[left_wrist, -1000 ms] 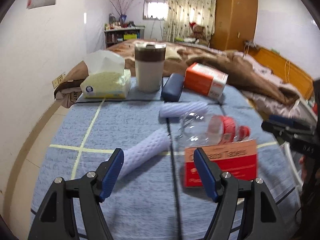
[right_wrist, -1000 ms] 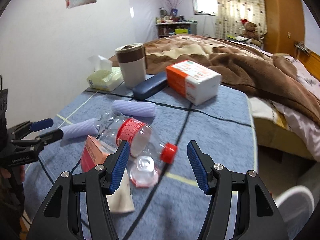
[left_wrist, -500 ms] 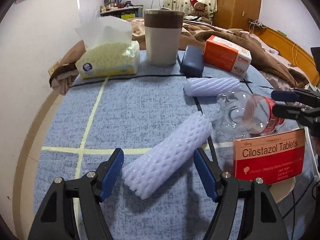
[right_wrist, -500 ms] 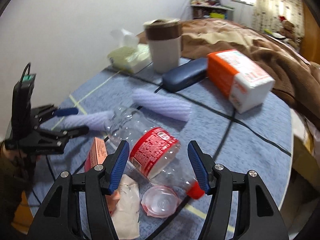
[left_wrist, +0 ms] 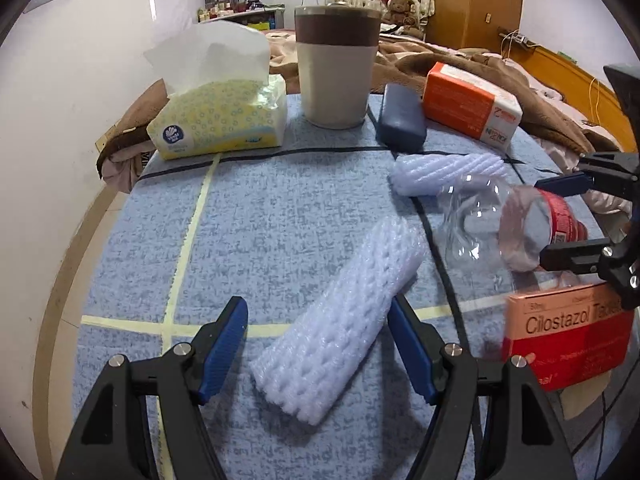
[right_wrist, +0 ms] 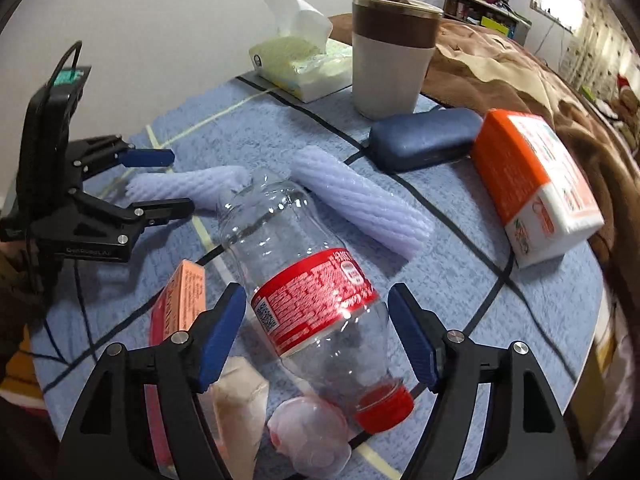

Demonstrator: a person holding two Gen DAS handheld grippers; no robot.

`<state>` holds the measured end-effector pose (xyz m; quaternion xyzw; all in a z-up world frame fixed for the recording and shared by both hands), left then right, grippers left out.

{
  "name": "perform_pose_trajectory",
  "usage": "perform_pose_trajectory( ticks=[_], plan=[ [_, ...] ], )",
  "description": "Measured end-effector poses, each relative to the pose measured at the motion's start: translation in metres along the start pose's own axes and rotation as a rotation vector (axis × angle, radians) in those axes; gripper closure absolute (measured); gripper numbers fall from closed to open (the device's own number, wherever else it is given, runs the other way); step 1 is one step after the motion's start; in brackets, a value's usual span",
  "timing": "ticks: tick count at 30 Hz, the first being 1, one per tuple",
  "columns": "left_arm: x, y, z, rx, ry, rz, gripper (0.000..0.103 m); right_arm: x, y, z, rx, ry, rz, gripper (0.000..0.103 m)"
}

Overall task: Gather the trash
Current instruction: 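Grasp the white foam net sleeve with the left tool while the right tool grasps the Coke bottle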

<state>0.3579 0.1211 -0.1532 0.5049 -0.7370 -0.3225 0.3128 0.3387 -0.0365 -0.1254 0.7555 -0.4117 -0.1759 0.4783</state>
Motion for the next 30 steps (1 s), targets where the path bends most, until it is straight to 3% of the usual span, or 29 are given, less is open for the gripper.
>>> perform_pose_trajectory(
  ticks=[5,9,13,15,21,30],
  plan=[
    [-0.001,-0.007,0.003,-0.019,0.003,-0.008,0.029,-0.004,-0.015,0.002,-0.058,0.054,0.036,0.028],
    [-0.003,-0.004,0.001,-0.008,0.021,0.006,0.030,0.002,-0.016,0.000,-0.064,-0.017,0.007,0.028],
    [0.001,-0.005,0.003,-0.015,0.010,0.013,0.039,0.008,-0.015,0.003,-0.057,-0.052,0.018,0.028],
    [0.006,-0.004,0.002,-0.014,0.005,0.033,0.053,0.010,-0.013,0.005,-0.050,-0.065,0.032,0.029],
    [0.016,-0.003,0.000,-0.007,0.011,0.053,0.071,0.021,-0.007,0.015,-0.031,-0.112,0.057,0.030],
    [0.032,0.010,0.001,0.039,0.040,0.059,0.073,0.033,0.009,0.023,0.027,-0.181,0.072,0.031]
  ],
)
Point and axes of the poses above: each gripper's, at about its wrist camera, not at the fingertips, and y roughly against the way its jaws point, x to its right, z to its underside, the point moved 10 cm from there along -y, roughly the way its jaws point, and after that the axes turned 10 degrees about z, right-handed, at the moved point
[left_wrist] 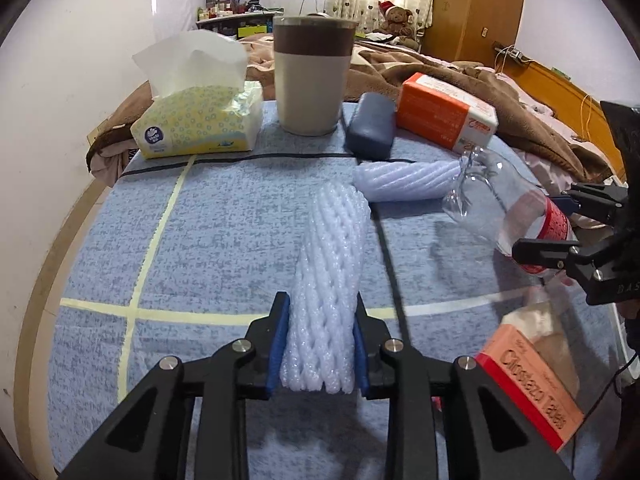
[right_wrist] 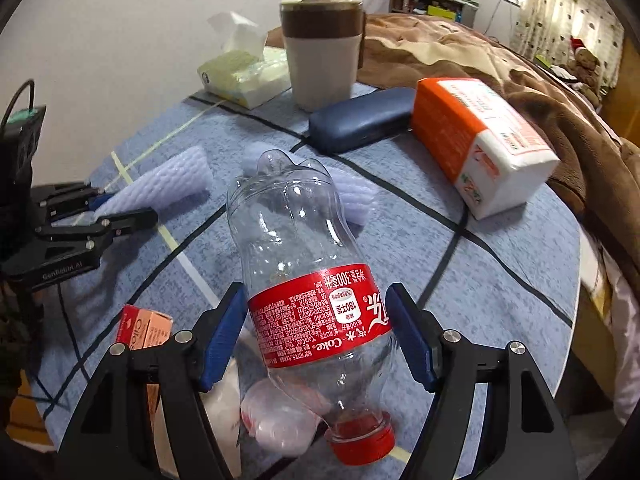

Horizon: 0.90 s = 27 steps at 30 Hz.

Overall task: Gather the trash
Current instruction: 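Grasp the white foam net sleeve with the left tool while the right tool grasps the Coke bottle, then carry both items over the wastebasket and open both tools to drop them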

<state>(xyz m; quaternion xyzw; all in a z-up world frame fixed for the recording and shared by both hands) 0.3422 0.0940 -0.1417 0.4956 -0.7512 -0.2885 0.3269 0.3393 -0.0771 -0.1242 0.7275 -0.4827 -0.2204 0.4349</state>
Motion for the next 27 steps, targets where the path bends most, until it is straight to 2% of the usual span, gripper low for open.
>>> perform_pose_trajectory(
  ticks=[15,27],
  plan=[
    [0.057,0.045,-0.009,0.101,-0.032,0.055,0.073,0.036,0.048,0.013,0.100,-0.167,0.034,0.031],
    [0.127,0.075,-0.008,0.157,-0.111,0.114,0.073,0.068,0.108,0.050,0.179,-0.280,0.073,0.031]
  ],
)
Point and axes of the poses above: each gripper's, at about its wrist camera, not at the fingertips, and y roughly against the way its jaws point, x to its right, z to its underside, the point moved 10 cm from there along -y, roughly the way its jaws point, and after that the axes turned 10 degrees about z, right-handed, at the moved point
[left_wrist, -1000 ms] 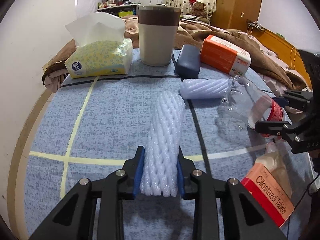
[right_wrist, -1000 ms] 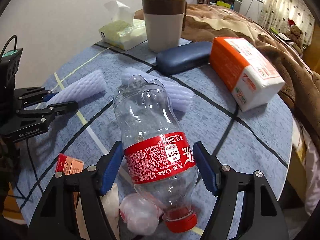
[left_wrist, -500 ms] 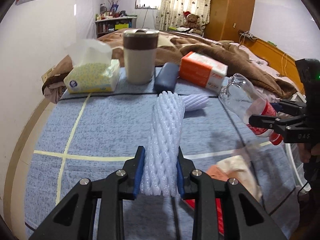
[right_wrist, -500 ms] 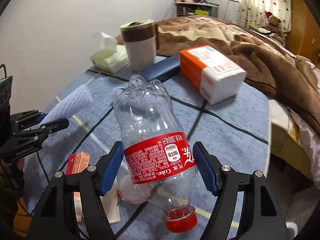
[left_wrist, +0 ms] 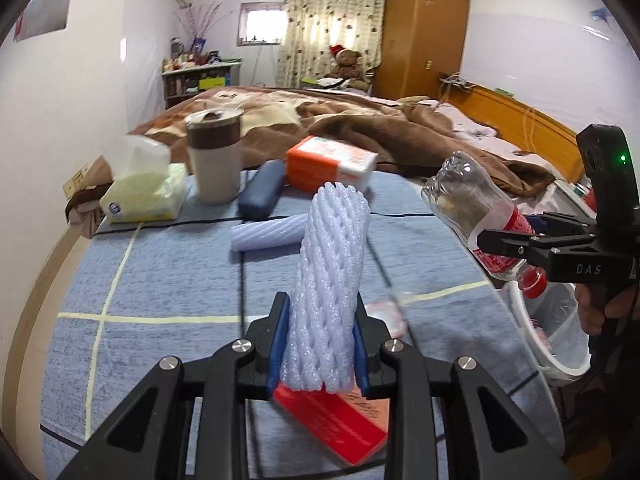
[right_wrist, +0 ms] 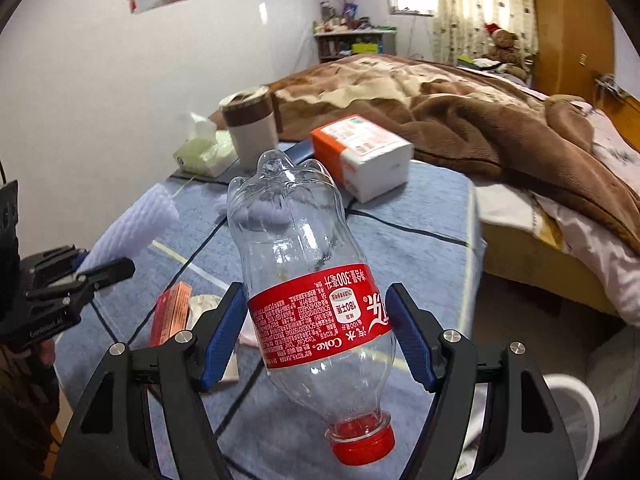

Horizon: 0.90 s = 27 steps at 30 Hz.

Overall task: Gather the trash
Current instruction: 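Carry both items over the wastebasket and open both tools to drop them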

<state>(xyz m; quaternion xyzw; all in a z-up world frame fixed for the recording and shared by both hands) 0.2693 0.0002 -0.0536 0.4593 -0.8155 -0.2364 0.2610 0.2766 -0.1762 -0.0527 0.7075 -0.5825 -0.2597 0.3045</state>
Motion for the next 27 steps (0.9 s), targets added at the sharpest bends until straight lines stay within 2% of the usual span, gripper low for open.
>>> perform_pose_trajectory(
  ticks=[14,27],
  plan=[
    [0.101,-0.002,0.002,0.009,-0.109,0.113,0.073,0.068,0.060,0.040,0.050,-0.101,0.103,0.030],
    [0.205,-0.038,0.015,-0.057,-0.205,0.266,0.073,0.133,0.081,0.085,0.007,-0.235,0.251,0.030]
  ],
)
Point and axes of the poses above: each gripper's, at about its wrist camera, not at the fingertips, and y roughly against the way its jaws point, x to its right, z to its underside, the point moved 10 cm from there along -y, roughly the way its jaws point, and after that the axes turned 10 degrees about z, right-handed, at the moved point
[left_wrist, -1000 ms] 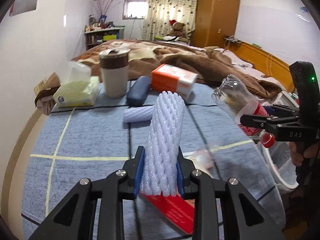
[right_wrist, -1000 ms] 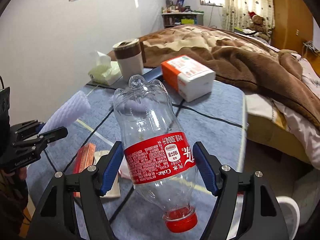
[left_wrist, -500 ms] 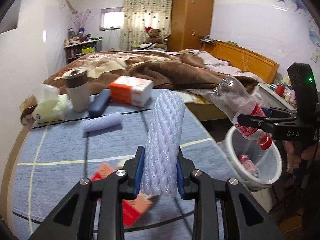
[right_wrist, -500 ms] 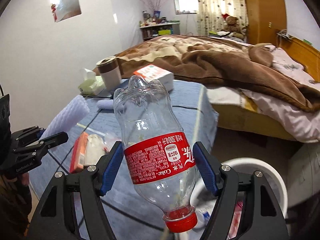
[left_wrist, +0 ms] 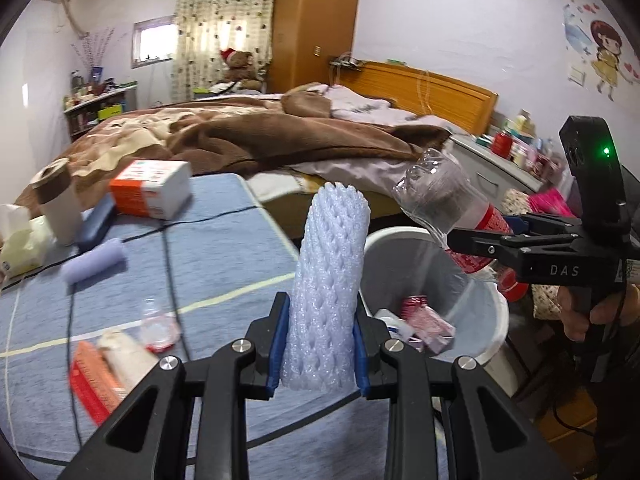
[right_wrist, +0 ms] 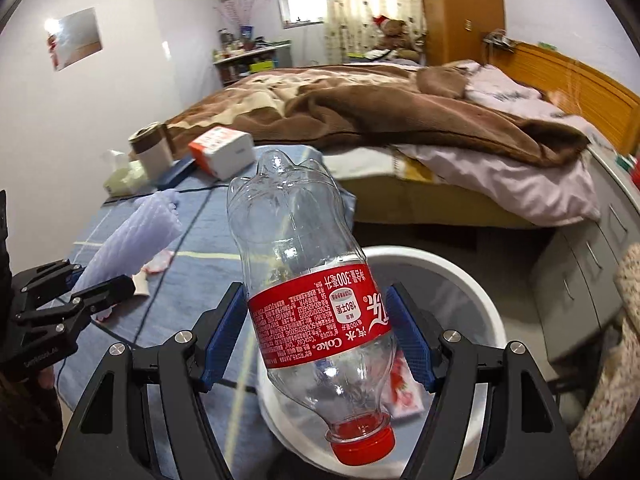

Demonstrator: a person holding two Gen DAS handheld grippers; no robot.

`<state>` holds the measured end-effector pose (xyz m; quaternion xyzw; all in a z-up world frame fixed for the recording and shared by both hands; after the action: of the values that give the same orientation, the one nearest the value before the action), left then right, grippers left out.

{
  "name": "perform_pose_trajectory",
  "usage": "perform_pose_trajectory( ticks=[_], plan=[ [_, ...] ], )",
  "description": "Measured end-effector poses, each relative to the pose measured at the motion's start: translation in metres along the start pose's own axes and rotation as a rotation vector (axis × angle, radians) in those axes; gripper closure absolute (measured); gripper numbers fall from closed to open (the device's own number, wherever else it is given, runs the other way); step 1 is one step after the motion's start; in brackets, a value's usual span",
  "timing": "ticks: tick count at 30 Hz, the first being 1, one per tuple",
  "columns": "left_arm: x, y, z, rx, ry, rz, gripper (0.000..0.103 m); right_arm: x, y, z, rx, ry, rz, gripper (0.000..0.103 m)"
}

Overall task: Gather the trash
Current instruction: 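Carry both items over the wastebasket and open both tools to drop them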

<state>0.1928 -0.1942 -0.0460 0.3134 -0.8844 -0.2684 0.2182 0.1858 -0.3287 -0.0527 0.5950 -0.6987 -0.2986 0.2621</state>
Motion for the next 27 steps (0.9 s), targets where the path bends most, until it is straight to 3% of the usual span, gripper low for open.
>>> perform_pose_trajectory(
  ticks=[10,27],
  plan=[
    [0.053,-0.047,0.002,-0.066,-0.044,0.068,0.073,0.046,-0.007,0.031,-0.066,-0.091,0.108,0.030],
    [0.080,-0.109,0.016,-0.175,-0.034,0.087,0.073,0.092,-0.033,0.063,-0.175,-0.189,0.183,0.030]
  ],
)
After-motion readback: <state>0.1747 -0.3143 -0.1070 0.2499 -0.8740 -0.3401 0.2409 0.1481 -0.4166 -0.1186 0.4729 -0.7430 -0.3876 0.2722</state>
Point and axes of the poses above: each gripper's, at about its wrist camera, not at the fingertips, and y roughly against the way its jaws point, x to its right, z to its underside, the point moved 10 cm from there along -y, roughly the way its jaws point, and after that the axes turned 10 degrees about z, right-handed, at the moved point
